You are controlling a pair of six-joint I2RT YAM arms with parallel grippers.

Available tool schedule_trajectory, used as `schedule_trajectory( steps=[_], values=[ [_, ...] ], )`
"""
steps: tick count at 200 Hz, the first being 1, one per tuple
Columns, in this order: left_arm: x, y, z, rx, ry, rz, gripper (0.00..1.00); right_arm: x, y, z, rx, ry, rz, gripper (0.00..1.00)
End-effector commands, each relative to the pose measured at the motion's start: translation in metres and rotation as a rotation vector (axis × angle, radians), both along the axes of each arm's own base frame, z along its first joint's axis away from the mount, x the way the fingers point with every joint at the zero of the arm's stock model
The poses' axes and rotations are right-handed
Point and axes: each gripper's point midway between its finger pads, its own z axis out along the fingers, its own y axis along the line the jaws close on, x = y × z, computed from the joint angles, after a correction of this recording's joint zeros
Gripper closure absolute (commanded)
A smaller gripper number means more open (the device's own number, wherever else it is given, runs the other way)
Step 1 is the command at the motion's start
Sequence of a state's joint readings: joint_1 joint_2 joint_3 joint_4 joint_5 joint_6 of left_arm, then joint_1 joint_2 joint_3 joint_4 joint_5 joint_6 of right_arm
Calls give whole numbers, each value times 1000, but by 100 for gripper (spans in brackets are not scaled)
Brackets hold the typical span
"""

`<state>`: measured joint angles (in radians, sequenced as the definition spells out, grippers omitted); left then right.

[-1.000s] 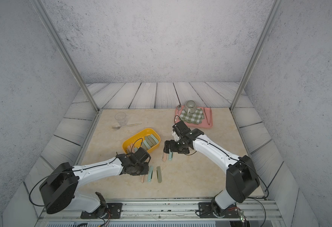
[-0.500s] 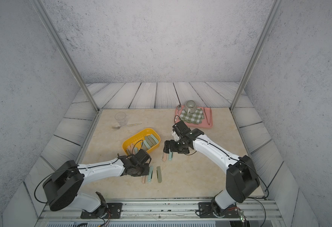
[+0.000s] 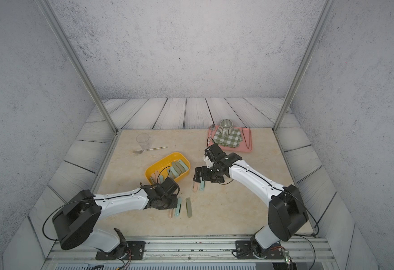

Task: Take the fruit knife out of the storage box
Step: Place the fruit knife at the center of the board, then pick up the fruit knife from the storage box.

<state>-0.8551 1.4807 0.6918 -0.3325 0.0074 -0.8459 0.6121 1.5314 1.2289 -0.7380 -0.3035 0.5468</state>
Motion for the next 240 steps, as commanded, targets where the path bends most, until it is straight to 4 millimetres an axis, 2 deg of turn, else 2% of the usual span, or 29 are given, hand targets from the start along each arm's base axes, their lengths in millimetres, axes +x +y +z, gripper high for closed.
schedule_trajectory(
  steps=[1, 11, 35, 79, 113, 152, 181, 197, 240],
  values=[
    [-2, 8, -1, 38, -5, -3, 78, 3, 2, 2, 11, -2, 0, 1],
    [-3, 9, 0, 43, -6, -3, 71, 3, 2, 1, 13, 0, -1, 1],
    [-3, 12, 3, 49, -14, -1, 67, 3, 4, 1, 20, 1, -3, 1],
    [0, 18, 14, 58, -46, 8, 67, 4, 7, 1, 30, 1, -2, 1],
    [4, 17, 30, 50, -85, -1, 66, 5, 11, 2, 34, -1, 3, 1],
    [11, 20, 58, 57, -145, -11, 63, 8, 17, 4, 30, -4, 19, 1],
    [16, 32, 87, 79, -212, 4, 58, 9, 26, 6, 4, -15, 66, 1],
    [18, 39, 103, 87, -253, 15, 49, 12, 33, 8, -17, -23, 100, 0],
    [15, 65, 147, 76, -351, 70, 33, 24, 62, 9, -77, -47, 200, 11]
  ],
)
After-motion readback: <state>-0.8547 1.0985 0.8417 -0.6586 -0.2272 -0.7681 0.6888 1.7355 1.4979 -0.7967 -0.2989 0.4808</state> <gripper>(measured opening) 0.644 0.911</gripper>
